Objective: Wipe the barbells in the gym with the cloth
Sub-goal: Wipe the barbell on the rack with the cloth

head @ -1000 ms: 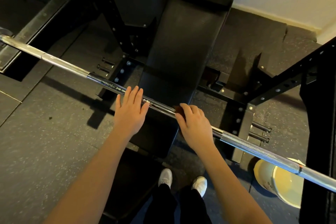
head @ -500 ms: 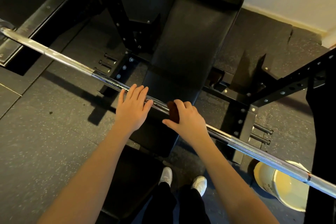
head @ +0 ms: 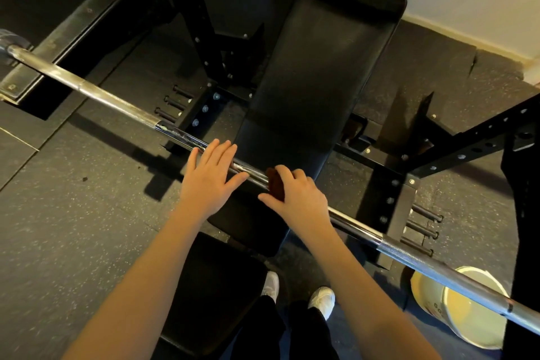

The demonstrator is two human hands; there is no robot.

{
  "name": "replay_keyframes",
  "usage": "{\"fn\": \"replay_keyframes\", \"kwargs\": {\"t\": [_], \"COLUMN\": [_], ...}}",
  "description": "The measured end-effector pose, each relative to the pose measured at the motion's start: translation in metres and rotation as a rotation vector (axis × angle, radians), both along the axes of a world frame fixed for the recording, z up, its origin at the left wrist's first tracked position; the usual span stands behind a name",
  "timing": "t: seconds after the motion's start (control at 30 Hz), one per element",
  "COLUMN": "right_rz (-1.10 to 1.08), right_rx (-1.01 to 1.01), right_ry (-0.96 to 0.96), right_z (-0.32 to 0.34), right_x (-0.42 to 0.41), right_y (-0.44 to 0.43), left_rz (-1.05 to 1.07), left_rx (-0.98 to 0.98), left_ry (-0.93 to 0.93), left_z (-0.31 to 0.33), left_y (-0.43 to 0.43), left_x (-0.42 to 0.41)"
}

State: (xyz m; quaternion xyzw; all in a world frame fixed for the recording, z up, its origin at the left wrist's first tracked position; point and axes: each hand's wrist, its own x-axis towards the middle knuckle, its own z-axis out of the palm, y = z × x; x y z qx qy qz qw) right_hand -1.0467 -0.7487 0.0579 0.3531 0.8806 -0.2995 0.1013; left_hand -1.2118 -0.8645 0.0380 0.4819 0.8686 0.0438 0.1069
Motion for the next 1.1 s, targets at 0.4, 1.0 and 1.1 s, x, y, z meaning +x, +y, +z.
{"fn": "replay_keyframes", "kwargs": {"t": [0.4, 1.0, 1.1], "right_rz": [-0.023, -0.079, -0.079], "right_rx": [0.147, 0.240, 0.216], "right_ry": [-0.047, -0.041, -0.051], "right_z": [0.004, -0.002, 0.003], "right_x": [-0.018, 0.001, 0.023], "right_y": [-0.023, -0.030, -0.026], "left_rz": [0.132, 0.112, 0.065], "left_rx": [-0.045, -0.052, -0.082], "left_ry": [-0.085, -0.067, -0.089], "left_z": [0.000, 0.002, 0.006], "left_y": [-0.012, -0.001, 0.007], "left_x": [-0.016, -0.024, -0.032]}}
